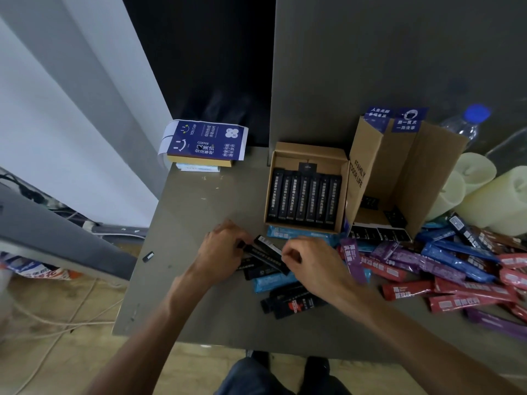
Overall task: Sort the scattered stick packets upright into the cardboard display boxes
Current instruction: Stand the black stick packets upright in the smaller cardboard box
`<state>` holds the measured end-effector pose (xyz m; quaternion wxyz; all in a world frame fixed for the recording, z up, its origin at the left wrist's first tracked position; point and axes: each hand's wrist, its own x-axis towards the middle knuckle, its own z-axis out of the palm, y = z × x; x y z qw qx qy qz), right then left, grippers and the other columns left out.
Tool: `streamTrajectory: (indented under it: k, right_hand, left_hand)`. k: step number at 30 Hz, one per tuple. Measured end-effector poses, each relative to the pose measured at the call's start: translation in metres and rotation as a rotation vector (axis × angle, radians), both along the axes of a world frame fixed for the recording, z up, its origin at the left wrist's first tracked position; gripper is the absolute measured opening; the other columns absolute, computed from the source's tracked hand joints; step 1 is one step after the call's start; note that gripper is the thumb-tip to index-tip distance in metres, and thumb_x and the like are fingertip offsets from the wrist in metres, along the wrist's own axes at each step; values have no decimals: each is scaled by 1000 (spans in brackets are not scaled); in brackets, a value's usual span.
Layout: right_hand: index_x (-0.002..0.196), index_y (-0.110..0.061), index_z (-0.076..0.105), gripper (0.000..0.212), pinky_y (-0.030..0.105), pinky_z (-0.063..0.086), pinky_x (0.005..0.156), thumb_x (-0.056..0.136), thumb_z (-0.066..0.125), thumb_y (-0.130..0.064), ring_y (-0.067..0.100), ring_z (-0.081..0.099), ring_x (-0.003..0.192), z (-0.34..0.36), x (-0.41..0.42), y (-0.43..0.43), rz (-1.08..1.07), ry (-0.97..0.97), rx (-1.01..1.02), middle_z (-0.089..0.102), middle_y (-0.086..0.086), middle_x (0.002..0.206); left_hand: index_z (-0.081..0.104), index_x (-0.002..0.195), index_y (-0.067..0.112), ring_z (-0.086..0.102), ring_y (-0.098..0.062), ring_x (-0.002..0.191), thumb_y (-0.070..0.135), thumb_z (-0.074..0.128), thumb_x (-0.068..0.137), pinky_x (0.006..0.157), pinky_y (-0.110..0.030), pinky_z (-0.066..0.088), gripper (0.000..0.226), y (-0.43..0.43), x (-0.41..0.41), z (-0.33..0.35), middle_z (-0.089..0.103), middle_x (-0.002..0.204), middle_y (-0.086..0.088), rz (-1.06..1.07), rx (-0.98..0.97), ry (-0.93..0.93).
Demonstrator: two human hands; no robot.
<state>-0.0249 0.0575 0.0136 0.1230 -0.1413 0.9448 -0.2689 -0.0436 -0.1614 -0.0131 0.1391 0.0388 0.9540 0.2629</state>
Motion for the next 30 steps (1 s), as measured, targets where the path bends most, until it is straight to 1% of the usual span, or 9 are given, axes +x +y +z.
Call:
streamTrajectory:
  k: [6, 8, 10, 13, 16, 20, 23, 27, 30]
  right_hand:
    - [109, -24, 67, 20, 19, 37, 65, 92, 68, -35, 4, 53, 84, -13, 7, -3, -21, -18, 17, 54, -14, 94]
    - [116, -24, 65, 27, 18, 38, 68, 92, 68, -37, 3, 51, 87, -14, 9, -3, -31, -30, 4, 51, -14, 98]
    - [119, -24, 64, 30, 19, 42, 74, 92, 68, -37, 3, 52, 89, -15, 10, -2, -49, -47, -28, 51, -13, 102]
    - [116, -23, 66, 26, 17, 46, 75, 92, 69, -31, 2, 56, 84, -14, 10, 0, -147, -62, -183, 56, -12, 99]
    - [112, -23, 66, 22, 26, 55, 66, 91, 71, -28, 12, 66, 69, -4, 9, 6, -331, -190, -453, 65, -6, 94]
    - [106, -8, 69, 15, 24, 37, 48, 93, 69, -16, 15, 65, 64, 13, 13, 11, -390, -578, -841, 74, 9, 94]
    - [103, -6, 70, 11, 24, 36, 48, 95, 65, -12, 15, 63, 64, 17, 14, 13, -392, -538, -931, 73, 10, 89]
    - [98, -5, 69, 10, 23, 40, 48, 95, 66, -13, 17, 63, 66, 24, 10, 19, -431, -441, -943, 73, 10, 87]
    - [98, -1, 69, 13, 24, 44, 52, 93, 67, -13, 16, 63, 68, 28, 8, 18, -474, -461, -1030, 72, 10, 87]
  left_hand:
    - [68, 108, 26, 53, -17, 103, 9, 67, 86, 92, -31, 46, 29, 0, 4, 4, 50, 112, 1, 1, -48, -33]
    - [67, 106, 26, 53, -16, 101, 10, 69, 85, 91, -29, 46, 26, 0, 6, 7, 50, 110, 3, 5, -48, -55]
    - [65, 105, 25, 58, -16, 96, 9, 68, 85, 82, -24, 46, 25, -1, 11, 10, 53, 104, 5, 41, -16, -53]
    - [66, 104, 21, 62, -13, 89, 8, 67, 86, 68, -11, 40, 22, -4, 23, 18, 63, 91, 8, 120, 86, -16]
    - [67, 97, 21, 58, 2, 75, 8, 70, 85, 61, -4, 38, 18, -6, 38, 31, 65, 86, 9, 221, 218, 51]
    - [67, 91, 19, 50, 10, 57, 6, 74, 83, 55, -6, 37, 16, 4, 47, 39, 65, 80, 6, 286, 371, 110]
    - [66, 89, 21, 51, 10, 57, 10, 76, 82, 56, -9, 38, 17, 13, 45, 39, 67, 80, 8, 261, 413, 89]
    - [69, 89, 28, 64, -4, 76, 24, 74, 86, 68, -25, 48, 7, 22, 38, 34, 70, 82, 11, 199, 448, 55]
    - [71, 84, 28, 62, -11, 70, 26, 70, 89, 66, -32, 50, 5, 38, 36, 32, 69, 76, 7, 211, 462, 62]
